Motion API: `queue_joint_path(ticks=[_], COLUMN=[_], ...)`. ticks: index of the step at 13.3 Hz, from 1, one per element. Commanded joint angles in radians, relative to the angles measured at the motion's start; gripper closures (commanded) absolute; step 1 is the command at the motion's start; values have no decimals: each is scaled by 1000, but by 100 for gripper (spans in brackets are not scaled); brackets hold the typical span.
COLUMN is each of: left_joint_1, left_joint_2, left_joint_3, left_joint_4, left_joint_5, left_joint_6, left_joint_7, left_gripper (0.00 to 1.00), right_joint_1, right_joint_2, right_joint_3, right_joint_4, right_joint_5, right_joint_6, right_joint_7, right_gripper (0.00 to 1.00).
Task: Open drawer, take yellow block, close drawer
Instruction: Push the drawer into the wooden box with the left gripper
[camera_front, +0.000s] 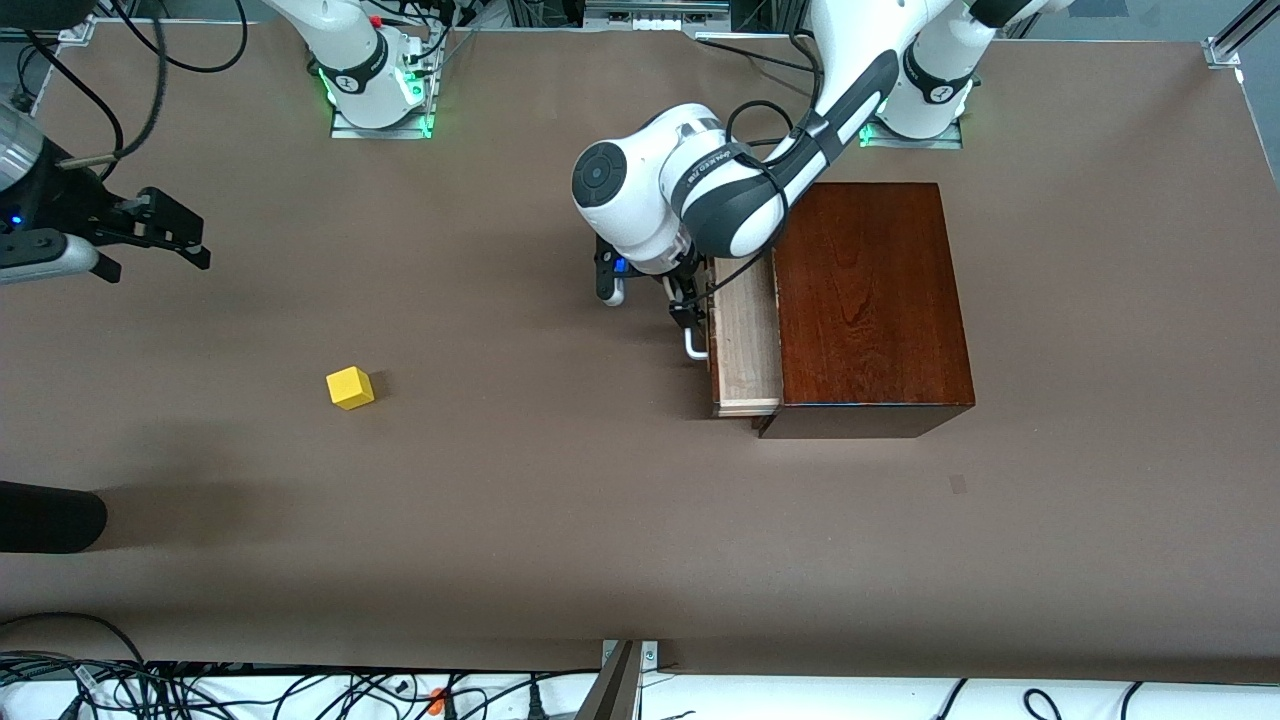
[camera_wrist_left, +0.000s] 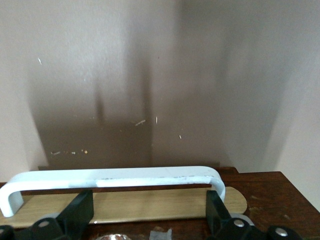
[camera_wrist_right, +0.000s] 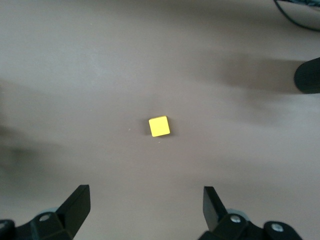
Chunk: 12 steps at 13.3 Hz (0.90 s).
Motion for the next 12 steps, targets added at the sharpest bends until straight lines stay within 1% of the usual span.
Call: queue_joint_path(ticks=[1,5,7,11,12], left_joint_1=[30,51,65,73,73], left_joint_2=[-45,-47,-48,-50,-50], left_joint_3=[12,12,14,14,12], left_joint_4=[-62,-62,-62,-62,-63], left_joint_5=[50,52,52,53,82], left_joint_6=[-33,-108,-133,-159,-169], left_joint_7=[21,21,21,21,21], left_gripper=[0,0,0,0,0], right_joint_1=[14,21,21,21,23], right_joint_2=[12,11,11,11,11], right_joint_3=[-1,1,2,4,4], right_joint_4=[29,28,26,26,26], right_joint_5=[-26,-26,-24,-24,-24], right_joint_6=[-24,-27,-27,-27,-27], right_joint_7=[11,26,71,73,73], right_gripper=[0,0,0,0,0])
